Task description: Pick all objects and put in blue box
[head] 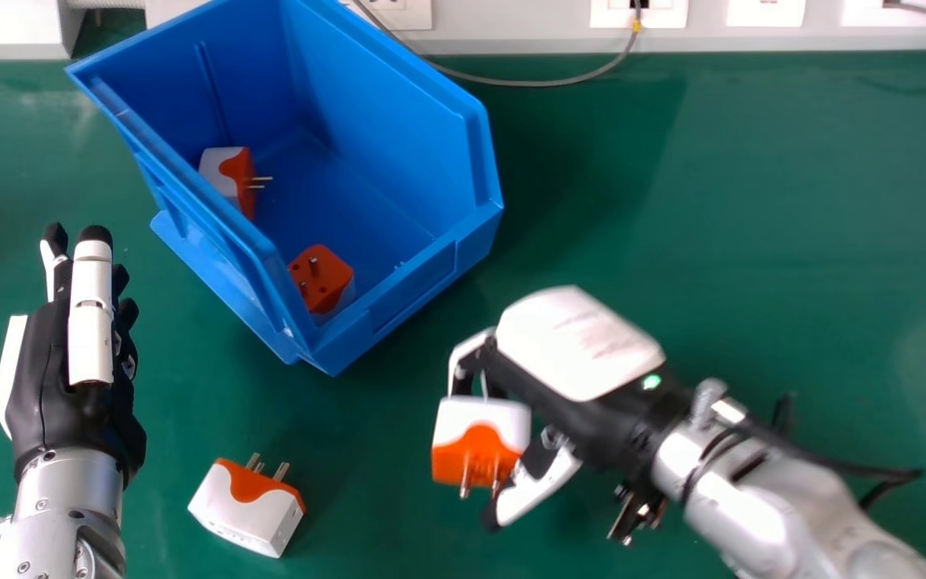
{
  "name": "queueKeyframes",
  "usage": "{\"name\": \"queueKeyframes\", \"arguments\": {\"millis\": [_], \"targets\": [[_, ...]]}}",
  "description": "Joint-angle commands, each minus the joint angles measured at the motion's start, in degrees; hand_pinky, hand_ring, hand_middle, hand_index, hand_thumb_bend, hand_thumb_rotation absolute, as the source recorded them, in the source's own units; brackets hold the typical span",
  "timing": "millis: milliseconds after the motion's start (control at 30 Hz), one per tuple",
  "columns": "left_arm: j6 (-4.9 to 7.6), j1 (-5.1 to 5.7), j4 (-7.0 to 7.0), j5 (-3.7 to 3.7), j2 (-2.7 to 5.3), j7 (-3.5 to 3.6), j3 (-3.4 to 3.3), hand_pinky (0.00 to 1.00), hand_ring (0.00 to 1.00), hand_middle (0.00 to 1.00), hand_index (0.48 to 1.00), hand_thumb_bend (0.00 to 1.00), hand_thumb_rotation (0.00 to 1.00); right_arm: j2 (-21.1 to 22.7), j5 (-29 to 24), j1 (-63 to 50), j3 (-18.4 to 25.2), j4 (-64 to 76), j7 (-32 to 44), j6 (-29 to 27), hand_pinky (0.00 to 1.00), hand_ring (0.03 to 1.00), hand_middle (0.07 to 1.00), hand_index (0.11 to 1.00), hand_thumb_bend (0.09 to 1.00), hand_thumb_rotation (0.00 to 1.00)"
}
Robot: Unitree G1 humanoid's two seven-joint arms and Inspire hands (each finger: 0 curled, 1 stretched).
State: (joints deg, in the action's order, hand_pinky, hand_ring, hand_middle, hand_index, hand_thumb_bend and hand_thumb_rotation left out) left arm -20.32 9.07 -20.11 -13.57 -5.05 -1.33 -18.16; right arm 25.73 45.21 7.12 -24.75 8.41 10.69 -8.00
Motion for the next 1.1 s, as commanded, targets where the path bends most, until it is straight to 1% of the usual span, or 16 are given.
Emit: {"name": "queueKeyframes", "arguments": {"millis": [0,100,167,233,333,400,467,533,667,800,900,1000,1067], "targets": [[0.25,-0.49,-0.85,-0.09,-0.26,-0.09,-0.12,1.0,0.99,1.0,0.996,0.27,0.93,0.9,-2.0,-0.8,3.2,4.0,-0.1,-0.6,0.03,0.077,0.147,0.469,0.482,0.15],[0.19,-0.82,-0.52,-0.09,-0.36,-0.1,-0.25,1.0,0.99,1.0,0.996,0.27,0.94,1.1,-2.9,-1.0,5.0,5.2,-0.3,-1.1,0.03,0.077,0.144,0.469,0.483,0.15],[0.44,-1.12,0.05,0.03,-0.39,-0.13,-0.31,1.0,0.99,1.0,0.996,0.27,0.94,1.7,-4.2,-0.8,8.6,8.2,-1.1,-1.1,0.03,0.077,0.143,0.469,0.483,0.15],[0.68,-1.43,0.61,0.16,-0.39,-0.16,-0.34,1.0,0.99,1.0,0.996,0.27,0.94,1.8,-4.7,0.0,11.0,9.9,-1.5,-1.0,0.03,0.077,0.141,0.469,0.484,0.15],[0.62,-1.67,0.65,0.31,-0.28,-0.39,-0.23,1.0,0.99,1.0,0.996,0.27,0.94,1.1,-5.2,2.0,12.7,10.6,-1.3,-0.7,0.03,0.076,0.14,0.469,0.485,0.15],[0.5,-1.89,0.71,0.36,-0.27,-0.55,-0.19,1.0,0.99,1.0,0.996,0.27,0.94,0.4,-5.2,3.7,13.1,10.3,-1.4,-0.6,0.03,0.075,0.139,0.469,0.485,0.15],[0.37,-2.21,0.86,0.47,-0.27,-0.73,-0.12,1.0,0.99,1.0,0.996,0.27,0.94,-0.6,-4.6,5.9,12.8,9.2,-2.0,-0.5,0.03,0.075,0.138,0.469,0.486,0.15],[0.48,-2.42,1.21,0.58,-0.31,-0.73,-0.09,1.0,0.99,1.0,0.996,0.27,0.94,-1.9,-3.7,8.8,12.1,7.3,-2.7,-0.4,0.03,0.073,0.137,0.469,0.486,0.15],[0.62,-2.51,1.42,0.72,-0.36,-0.69,-0.06,1.0,0.99,1.0,0.996,0.27,0.94,-4.2,-2.2,14.5,10.6,3.1,-3.9,-0.6,0.03,0.076,0.139,0.469,0.487,0.15],[1.0,-2.69,2.04,1.02,-0.27,-0.71,0.03,1.0,0.99,1.0,0.996,0.27,0.94,-6.8,-1.1,20.5,8.4,-2.8,-6.0,-1.5,0.04,0.082,0.144,0.469,0.487,0.15],[0.98,-2.53,1.78,1.23,-0.05,-0.81,0.21,1.0,0.99,1.0,0.996,0.27,0.94,-8.9,-0.3,25.4,6.6,-8.5,-7.9,-2.1,0.04,0.082,0.143,0.469,0.488,0.15],[0.81,-1.94,0.89,1.21,0.13,-0.83,0.39,1.0,0.99,1.0,0.996,0.27,0.94,-10.8,0.5,30.1,5.0,-14.2,-9.1,-2.3,0.04,0.081,0.141,0.469,0.488,0.15],[0.74,-1.79,0.59,1.18,0.13,-0.88,0.52,1.0,0.99,1.0,0.995,0.27,0.94,-12.2,1.1,33.5,3.8,-18.3,-9.9,-2.1,0.04,0.08,0.141,0.469,0.489,0.15]]}}
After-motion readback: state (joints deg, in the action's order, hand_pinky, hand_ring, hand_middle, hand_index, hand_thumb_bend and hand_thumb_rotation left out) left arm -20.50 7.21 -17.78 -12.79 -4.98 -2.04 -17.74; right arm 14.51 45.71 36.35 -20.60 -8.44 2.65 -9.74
